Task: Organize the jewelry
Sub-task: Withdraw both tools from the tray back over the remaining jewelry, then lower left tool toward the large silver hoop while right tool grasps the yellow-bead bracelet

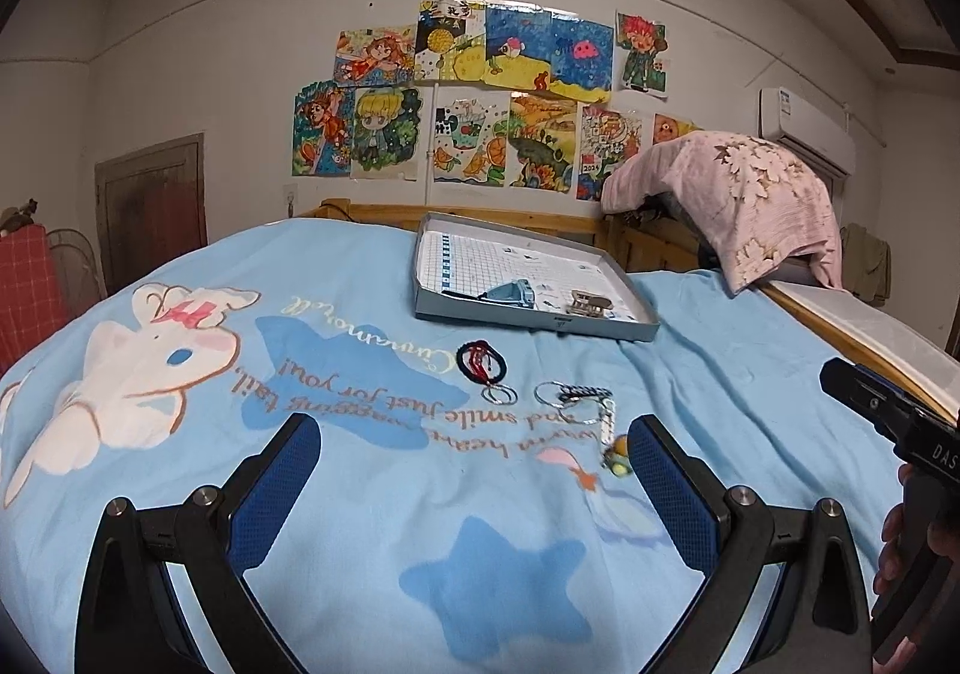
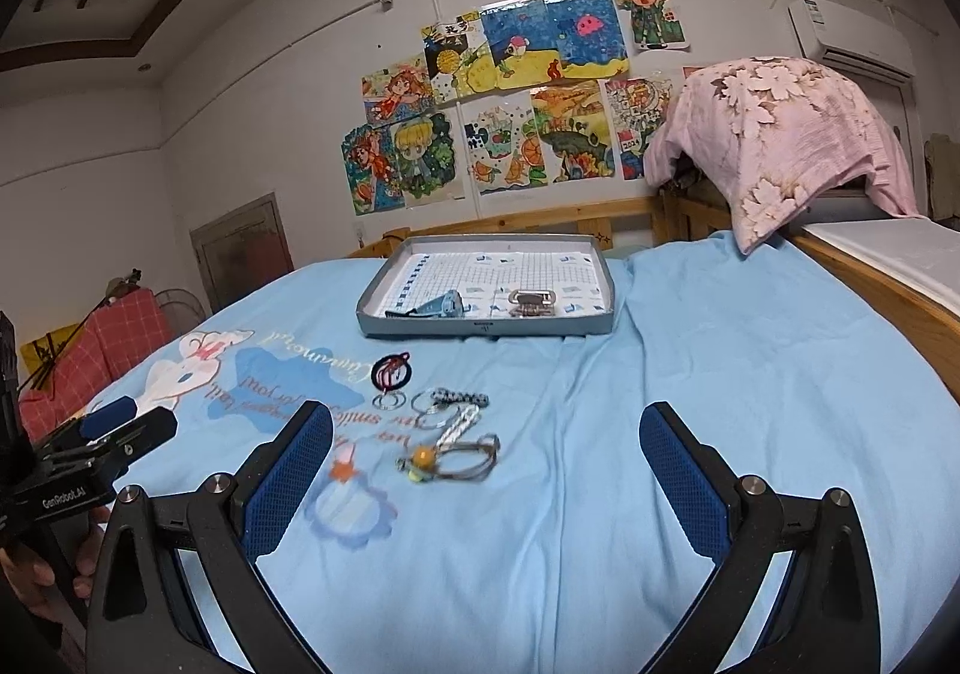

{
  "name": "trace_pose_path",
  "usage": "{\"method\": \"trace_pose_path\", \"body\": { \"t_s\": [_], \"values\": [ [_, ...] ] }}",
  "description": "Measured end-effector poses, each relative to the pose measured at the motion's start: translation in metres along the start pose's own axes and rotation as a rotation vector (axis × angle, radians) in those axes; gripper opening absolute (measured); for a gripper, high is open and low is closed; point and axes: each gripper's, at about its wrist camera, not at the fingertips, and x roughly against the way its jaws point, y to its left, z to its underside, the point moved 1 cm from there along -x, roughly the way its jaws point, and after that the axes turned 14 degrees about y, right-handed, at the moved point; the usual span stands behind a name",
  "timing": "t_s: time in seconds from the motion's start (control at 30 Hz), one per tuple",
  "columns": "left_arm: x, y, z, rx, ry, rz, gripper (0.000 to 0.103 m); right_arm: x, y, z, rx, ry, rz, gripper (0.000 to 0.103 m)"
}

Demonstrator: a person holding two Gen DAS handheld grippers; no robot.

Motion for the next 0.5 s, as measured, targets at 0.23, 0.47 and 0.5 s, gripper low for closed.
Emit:
{"method": "trace_pose_path", "body": {
  "t_s": [0.23, 0.47, 0.5],
  "values": [
    [-0.034, -0.003, -0.028, -0.024, 0.009, -0.009, 0.103, -0.037, 0.002, -0.022, 0.015, 0.002, -0.002, 0.101],
    [-0.079, -0.002, -0.055, -0.02, 0.043, 0.016, 0.103, -0.071, -0.005, -0.047, 0.02, 0.008, 0.023, 0.101],
    [-0.085, -0.003, -0.058, -0.023, 0.052, 0.021, 0.103, -0.077, -0.007, -0.05, 0.02, 0.012, 0.028, 0.101]
  ]
}}
